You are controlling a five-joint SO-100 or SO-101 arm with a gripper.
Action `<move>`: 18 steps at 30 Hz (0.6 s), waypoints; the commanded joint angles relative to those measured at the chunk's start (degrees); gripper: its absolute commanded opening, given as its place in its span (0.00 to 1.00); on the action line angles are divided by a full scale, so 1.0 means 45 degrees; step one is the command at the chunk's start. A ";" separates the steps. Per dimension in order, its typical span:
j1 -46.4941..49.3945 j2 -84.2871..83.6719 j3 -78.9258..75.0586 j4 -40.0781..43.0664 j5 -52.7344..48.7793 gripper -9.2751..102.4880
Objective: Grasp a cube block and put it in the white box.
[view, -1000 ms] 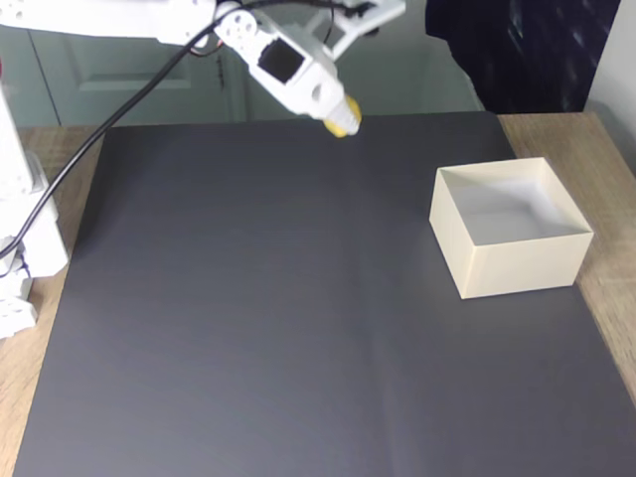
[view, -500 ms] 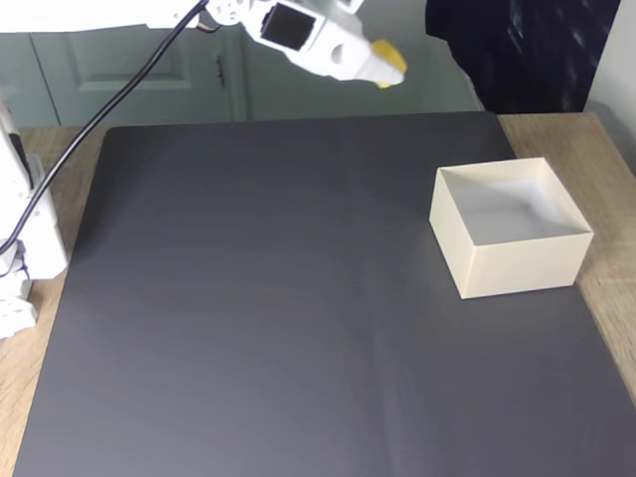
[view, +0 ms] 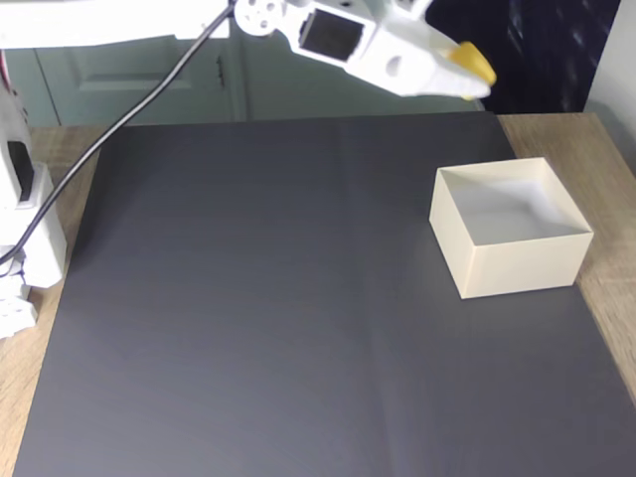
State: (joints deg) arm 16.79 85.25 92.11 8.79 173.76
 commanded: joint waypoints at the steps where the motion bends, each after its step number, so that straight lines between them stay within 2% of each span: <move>1: 0.0488 -0.0273 -0.1230 -0.0176 0.0078 0.08; 18: 0.0996 -0.4570 -0.5078 -0.0176 0.0273 0.10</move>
State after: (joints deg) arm 21.09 64.86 74.36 8.53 174.64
